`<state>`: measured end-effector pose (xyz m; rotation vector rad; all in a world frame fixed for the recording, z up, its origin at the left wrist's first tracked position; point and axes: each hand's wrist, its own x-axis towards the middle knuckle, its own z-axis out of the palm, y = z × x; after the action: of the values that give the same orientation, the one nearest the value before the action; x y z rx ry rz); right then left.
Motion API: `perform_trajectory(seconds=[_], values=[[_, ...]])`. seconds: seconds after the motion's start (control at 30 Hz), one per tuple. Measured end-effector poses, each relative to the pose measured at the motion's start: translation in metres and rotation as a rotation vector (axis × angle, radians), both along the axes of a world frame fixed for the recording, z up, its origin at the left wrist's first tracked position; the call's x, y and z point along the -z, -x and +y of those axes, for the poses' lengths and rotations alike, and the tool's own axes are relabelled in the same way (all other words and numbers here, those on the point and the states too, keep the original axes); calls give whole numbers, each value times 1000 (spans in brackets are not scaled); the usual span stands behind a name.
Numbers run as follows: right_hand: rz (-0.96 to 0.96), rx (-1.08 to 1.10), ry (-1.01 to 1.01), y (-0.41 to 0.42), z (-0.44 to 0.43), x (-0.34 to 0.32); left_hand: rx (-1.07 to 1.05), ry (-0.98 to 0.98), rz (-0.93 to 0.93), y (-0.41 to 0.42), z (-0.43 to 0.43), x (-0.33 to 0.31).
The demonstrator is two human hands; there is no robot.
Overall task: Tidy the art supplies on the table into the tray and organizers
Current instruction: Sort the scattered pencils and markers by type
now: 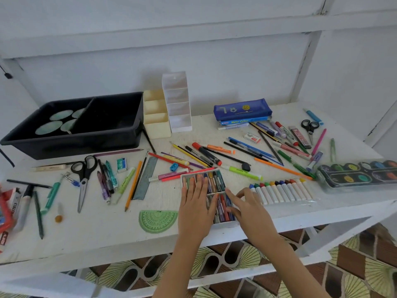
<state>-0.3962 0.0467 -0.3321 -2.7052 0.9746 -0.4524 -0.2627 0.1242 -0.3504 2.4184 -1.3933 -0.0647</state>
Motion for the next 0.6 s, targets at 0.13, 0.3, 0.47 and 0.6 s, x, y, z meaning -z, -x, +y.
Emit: perform_trajectory(seconds=[0.13, 0.3, 0.47, 0.6], values=[[-49, 8, 87, 0, 0, 6, -8, -1, -9, 0, 0, 0], [-62, 12, 70, -2, 4, 5, -17, 0, -1, 0, -1, 0], [-5, -43, 118, -1, -1, -2, -22, -6, 5, 2, -1, -3], [87, -109, 226, 1, 2, -9, -31, -17, 8, 2, -1, -5]])
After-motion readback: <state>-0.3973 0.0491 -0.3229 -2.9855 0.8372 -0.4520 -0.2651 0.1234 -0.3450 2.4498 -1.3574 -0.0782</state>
